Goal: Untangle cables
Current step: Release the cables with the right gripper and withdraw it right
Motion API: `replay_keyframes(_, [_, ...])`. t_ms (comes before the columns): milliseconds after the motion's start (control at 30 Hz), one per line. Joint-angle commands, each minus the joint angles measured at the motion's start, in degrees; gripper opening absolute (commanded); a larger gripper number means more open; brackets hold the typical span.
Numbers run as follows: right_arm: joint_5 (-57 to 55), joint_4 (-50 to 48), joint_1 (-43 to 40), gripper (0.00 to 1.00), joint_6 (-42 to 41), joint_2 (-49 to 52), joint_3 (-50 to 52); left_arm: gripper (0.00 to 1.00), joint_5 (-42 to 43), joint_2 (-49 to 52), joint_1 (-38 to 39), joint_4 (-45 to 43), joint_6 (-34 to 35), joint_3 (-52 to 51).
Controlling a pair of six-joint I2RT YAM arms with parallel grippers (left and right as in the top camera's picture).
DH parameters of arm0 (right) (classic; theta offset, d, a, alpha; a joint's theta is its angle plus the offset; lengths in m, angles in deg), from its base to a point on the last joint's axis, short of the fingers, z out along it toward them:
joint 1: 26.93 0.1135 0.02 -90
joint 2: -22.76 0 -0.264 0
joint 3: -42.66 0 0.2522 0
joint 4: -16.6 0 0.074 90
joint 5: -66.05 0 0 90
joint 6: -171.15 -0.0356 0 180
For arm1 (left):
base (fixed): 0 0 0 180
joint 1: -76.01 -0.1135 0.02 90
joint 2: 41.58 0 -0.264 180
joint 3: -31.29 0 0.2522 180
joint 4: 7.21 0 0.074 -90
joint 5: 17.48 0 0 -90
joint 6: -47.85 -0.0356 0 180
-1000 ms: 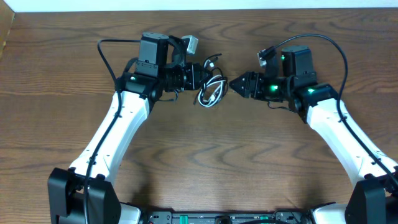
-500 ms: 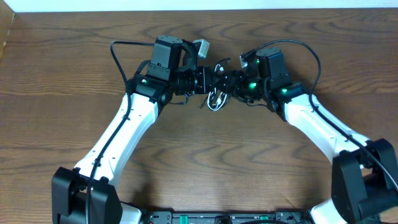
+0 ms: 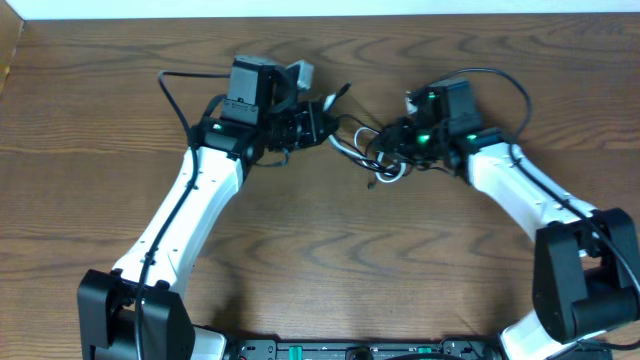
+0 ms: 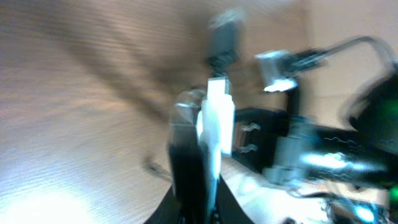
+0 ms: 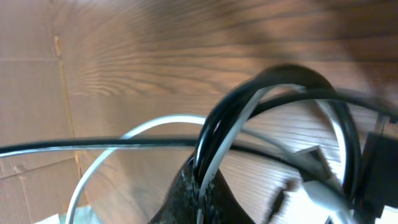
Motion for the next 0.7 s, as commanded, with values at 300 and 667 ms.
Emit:
replay_keyframes(300, [-2.2,15.4,-18.7,0.01,10.8,-16.7,-0.6,0.07,-18.4,-0.4,-3.4,17.9,-17.2,0.2])
replay_keyframes(667, [-0.3,22.5,-19.9,0.19,16.2,-18.6,-0.6,0.08,-11.5,1.3,-1.4,17.1,-22.2,-0.2])
